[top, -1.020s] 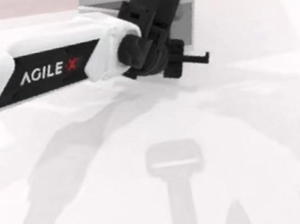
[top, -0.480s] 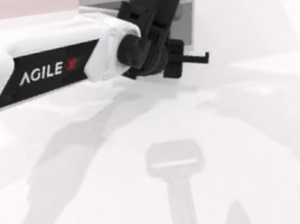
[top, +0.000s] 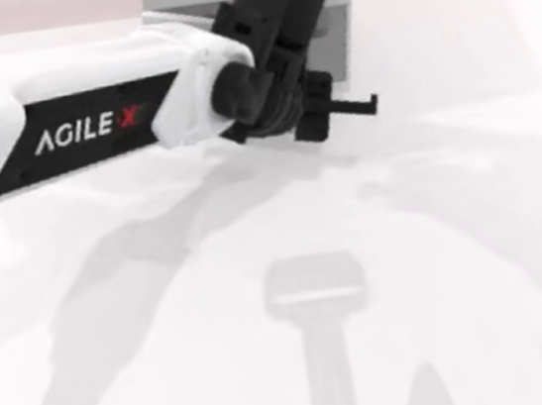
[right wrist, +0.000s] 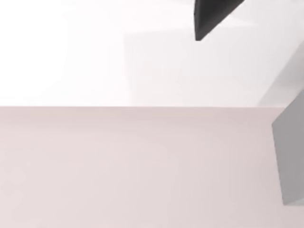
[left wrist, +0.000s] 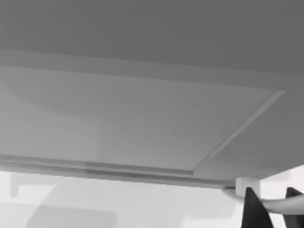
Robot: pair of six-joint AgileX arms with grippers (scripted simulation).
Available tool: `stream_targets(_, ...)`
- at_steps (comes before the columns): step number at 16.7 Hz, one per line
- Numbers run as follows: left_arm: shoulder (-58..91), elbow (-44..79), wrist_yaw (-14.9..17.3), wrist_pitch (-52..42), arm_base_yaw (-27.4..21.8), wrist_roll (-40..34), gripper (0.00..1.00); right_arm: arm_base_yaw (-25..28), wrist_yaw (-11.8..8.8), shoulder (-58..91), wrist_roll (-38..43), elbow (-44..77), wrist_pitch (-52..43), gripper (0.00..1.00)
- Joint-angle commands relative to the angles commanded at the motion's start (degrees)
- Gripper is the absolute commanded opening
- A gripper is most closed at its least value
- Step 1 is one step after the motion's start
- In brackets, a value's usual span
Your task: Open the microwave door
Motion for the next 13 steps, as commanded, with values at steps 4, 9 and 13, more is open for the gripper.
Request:
stream_targets(4, 0.00, 0.00, 0.00, 0.00, 0.00, 0.00, 0.00, 0.00, 0.00, 0.00, 0.00, 0.00, 0.00, 1.00)
stream_targets(9, -0.66, -0.91, 1.00, 0.51, -0.05, 0.74, 0.00, 0.00, 0.00, 0.00, 0.00, 0.00, 0.00, 1.00)
stream_targets(13, -1.49, -2.28, 1.72, 1.18, 0.51, 2.12, 0.00, 0.00, 0.00, 0.00, 0.00, 0.00, 0.00, 1.00)
